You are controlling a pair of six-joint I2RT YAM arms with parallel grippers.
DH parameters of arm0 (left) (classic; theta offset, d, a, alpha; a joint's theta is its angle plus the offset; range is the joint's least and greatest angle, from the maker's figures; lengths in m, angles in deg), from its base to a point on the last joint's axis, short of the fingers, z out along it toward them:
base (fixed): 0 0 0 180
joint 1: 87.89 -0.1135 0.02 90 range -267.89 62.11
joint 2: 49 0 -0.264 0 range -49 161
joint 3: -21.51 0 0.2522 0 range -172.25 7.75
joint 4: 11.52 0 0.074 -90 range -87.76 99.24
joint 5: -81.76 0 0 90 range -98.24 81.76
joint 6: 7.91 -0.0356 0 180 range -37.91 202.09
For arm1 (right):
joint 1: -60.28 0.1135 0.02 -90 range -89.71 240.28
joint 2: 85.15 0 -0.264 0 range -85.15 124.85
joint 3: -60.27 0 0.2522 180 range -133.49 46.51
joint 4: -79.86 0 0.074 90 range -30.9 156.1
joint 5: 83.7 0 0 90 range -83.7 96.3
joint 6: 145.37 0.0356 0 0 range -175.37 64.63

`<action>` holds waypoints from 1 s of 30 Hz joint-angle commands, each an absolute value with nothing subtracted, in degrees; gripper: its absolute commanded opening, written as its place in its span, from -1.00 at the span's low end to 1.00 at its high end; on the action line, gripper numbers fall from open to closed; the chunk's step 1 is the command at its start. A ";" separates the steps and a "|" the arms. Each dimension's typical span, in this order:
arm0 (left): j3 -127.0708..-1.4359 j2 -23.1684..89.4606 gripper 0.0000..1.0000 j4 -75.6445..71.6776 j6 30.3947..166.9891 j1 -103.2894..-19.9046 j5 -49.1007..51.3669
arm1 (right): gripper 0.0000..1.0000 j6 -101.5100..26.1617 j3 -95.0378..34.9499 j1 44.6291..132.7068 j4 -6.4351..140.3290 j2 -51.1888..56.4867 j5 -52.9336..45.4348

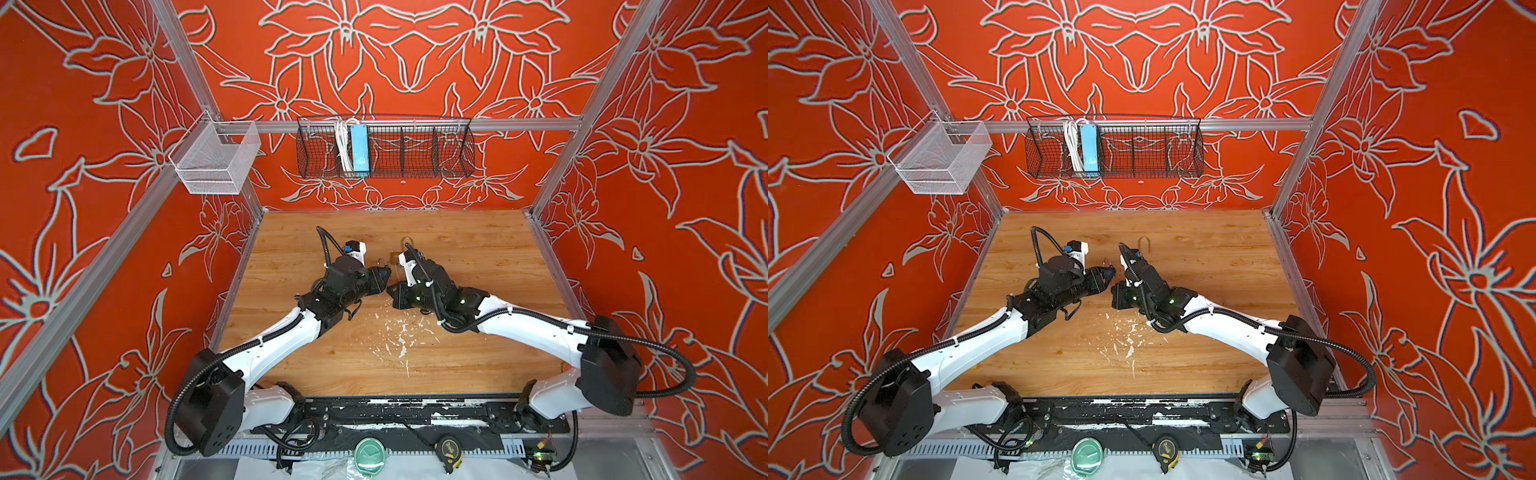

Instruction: Unlock with the key

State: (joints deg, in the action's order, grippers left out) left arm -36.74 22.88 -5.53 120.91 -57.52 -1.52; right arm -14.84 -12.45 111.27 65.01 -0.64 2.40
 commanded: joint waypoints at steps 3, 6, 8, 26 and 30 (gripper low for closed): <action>-35.32 25.00 -1.00 -0.49 121.30 -55.90 6.21 | -1.00 -16.34 -14.40 111.31 80.09 -4.00 1.27; -35.16 24.93 -1.00 -1.41 121.45 -55.91 7.08 | -1.00 -16.37 -14.23 111.18 80.07 -4.11 1.51; -34.97 24.86 -1.00 -1.93 121.63 -55.89 7.44 | -1.00 -16.46 -14.30 111.17 80.00 -4.12 1.69; -37.68 27.17 -1.00 3.30 120.45 -55.86 6.82 | -1.00 -17.74 -14.25 110.69 78.75 -6.05 2.20; -37.28 27.79 -1.00 2.45 122.04 -55.81 6.53 | -1.00 -16.94 -14.05 110.48 79.95 -5.61 1.74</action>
State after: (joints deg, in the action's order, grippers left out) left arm -38.71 25.31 -5.45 121.83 -57.89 1.00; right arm -15.93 -12.21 110.33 63.75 -2.13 2.55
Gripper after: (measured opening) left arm 0.370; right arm 0.050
